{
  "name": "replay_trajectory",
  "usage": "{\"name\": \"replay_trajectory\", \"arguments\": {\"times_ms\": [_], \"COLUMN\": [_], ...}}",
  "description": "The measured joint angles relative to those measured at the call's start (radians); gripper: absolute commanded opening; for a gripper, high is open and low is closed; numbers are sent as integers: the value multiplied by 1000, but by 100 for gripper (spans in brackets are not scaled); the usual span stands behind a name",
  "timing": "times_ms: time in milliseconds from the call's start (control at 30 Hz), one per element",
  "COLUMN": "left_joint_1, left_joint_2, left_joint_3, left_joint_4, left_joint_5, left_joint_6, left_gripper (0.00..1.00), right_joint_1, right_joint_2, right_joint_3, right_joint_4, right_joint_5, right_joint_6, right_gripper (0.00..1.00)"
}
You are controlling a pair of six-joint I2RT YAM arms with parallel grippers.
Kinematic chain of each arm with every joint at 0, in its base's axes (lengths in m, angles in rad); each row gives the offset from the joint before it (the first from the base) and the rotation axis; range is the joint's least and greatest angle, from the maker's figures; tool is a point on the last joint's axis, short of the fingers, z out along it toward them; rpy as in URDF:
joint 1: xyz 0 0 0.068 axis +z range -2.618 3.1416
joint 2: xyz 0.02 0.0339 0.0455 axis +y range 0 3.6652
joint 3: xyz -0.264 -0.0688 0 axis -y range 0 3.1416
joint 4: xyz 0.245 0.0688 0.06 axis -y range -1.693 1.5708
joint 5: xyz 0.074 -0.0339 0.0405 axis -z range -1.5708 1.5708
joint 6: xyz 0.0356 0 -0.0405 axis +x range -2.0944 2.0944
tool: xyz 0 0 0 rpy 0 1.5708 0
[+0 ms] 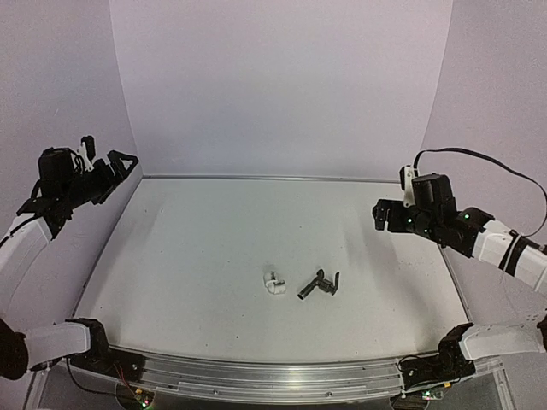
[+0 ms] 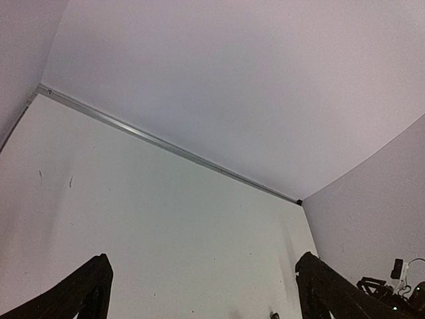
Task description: Install the water faucets
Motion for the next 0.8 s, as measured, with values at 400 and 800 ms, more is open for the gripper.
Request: {"name": "replay_trajectory", "arguments": {"times_ms": [400, 800], "left_joint_1": [-66, -415], "left_joint_2": [191, 385], "left_joint_3": [-44, -49], "left_joint_4": [-23, 2], "left_joint_5": [135, 26], "left_joint_6": [-54, -87], "left_gripper": [100, 97], "right_joint_1": [-2, -2], "right_joint_2": [99, 160], "right_joint_3": [7, -35], "right_joint_4": [-75, -58], "right_joint_5": [2, -402], "right_joint_6": [149, 51], "right_gripper": [98, 98]}}
